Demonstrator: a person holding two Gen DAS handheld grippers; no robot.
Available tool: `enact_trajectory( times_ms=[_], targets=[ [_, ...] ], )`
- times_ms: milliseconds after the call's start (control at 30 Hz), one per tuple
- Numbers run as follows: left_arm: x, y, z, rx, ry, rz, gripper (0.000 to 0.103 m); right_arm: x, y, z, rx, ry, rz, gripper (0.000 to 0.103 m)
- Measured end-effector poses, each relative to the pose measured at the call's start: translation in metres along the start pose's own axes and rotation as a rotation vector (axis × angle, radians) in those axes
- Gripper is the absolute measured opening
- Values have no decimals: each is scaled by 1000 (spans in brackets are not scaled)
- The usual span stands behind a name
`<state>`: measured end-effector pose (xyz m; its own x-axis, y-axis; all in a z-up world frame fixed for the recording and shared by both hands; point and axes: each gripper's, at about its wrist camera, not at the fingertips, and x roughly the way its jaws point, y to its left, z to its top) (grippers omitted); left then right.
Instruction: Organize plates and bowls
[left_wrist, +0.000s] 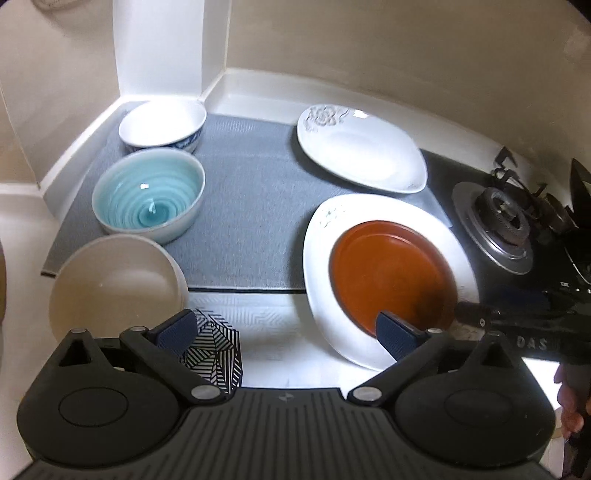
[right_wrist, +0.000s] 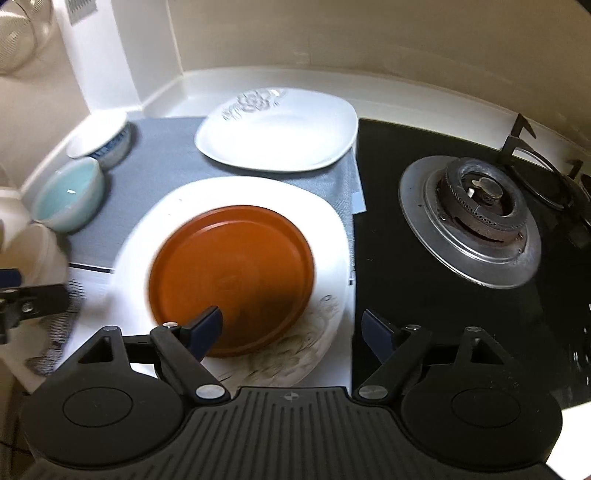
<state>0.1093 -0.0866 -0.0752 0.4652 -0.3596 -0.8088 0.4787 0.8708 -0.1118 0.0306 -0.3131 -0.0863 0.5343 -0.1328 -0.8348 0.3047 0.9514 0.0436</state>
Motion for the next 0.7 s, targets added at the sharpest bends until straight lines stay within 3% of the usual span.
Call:
enact_trajectory(
  times_ms=[333, 700],
  targets=[
    [-30, 1, -3, 67, -41, -48, 103, -64, 32, -18, 34, -95, 68, 89],
    [-44, -5, -15, 145, -54, -74, 103, -86, 50, -42, 79, -117, 51, 90]
  ],
)
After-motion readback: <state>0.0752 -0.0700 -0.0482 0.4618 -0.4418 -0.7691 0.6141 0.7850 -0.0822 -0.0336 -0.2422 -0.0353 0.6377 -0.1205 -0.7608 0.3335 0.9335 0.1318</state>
